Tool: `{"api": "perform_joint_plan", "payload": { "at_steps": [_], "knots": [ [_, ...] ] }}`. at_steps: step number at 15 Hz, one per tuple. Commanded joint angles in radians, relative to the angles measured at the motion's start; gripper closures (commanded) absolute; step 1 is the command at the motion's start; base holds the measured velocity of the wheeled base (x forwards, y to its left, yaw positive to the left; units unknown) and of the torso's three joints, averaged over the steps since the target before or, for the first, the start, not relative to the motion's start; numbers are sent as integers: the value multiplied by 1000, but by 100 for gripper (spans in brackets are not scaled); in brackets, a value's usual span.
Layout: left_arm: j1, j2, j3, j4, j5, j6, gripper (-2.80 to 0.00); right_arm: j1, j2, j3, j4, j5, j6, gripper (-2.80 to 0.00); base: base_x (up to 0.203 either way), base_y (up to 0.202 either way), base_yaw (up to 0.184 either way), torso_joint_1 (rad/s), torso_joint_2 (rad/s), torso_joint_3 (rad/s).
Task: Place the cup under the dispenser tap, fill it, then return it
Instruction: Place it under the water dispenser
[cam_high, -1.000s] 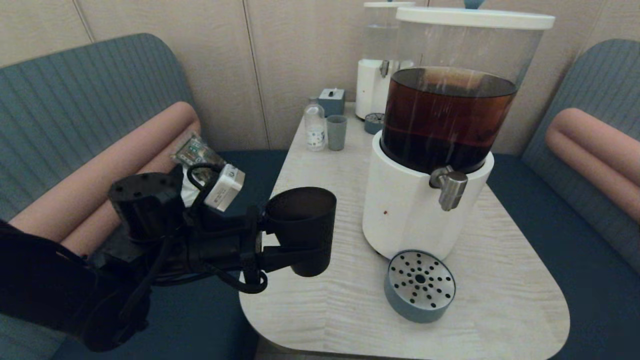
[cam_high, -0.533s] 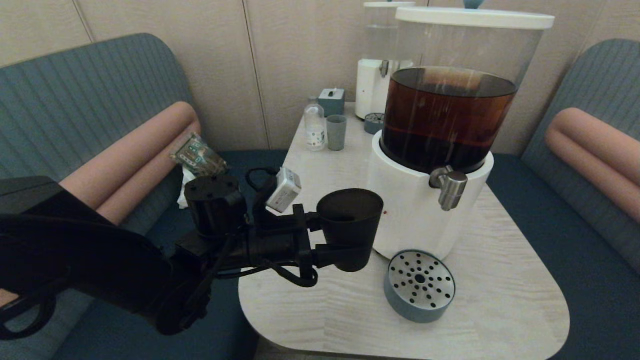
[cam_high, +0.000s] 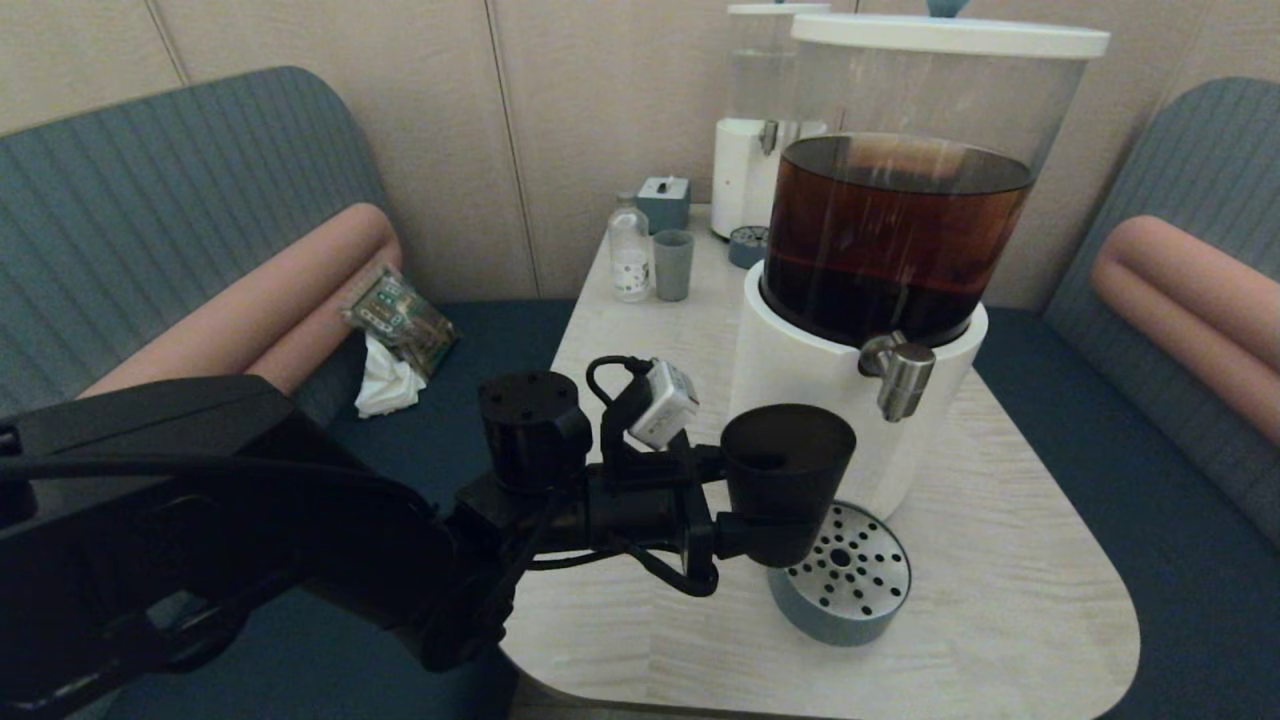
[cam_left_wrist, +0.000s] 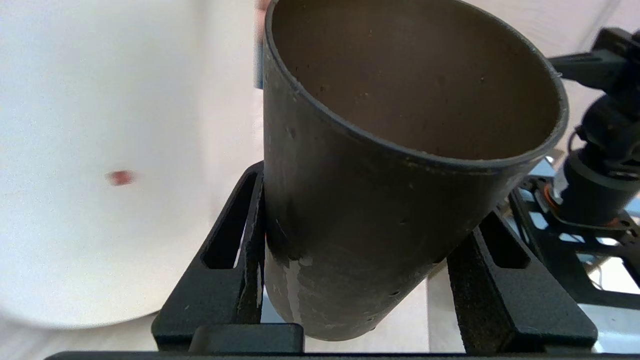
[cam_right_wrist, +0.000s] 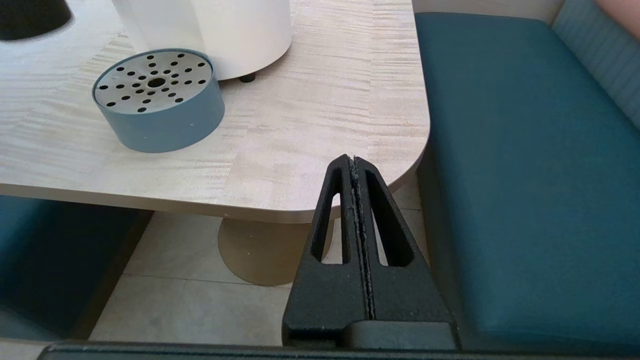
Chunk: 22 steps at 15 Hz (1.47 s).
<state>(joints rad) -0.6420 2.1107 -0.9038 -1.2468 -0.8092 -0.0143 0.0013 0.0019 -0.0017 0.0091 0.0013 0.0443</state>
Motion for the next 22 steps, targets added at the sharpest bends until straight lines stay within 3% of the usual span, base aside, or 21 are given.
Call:
{"api": "perform_joint_plan", "payload": {
  "at_steps": [1, 11, 22],
  "knots": [
    [-19, 38, -18, -6, -5, 0, 0, 0, 1, 0, 0, 0, -1, 0, 0, 0, 0, 0, 0, 0],
    [-77, 116, -105, 26, 66, 2, 0, 0, 1, 0, 0, 0, 0, 0, 0, 0, 0, 0, 0, 0],
    [-87, 209, -215, 24, 110, 2, 0, 0, 1, 0, 0, 0, 0, 0, 0, 0, 0, 0, 0, 0]
  ]
}}
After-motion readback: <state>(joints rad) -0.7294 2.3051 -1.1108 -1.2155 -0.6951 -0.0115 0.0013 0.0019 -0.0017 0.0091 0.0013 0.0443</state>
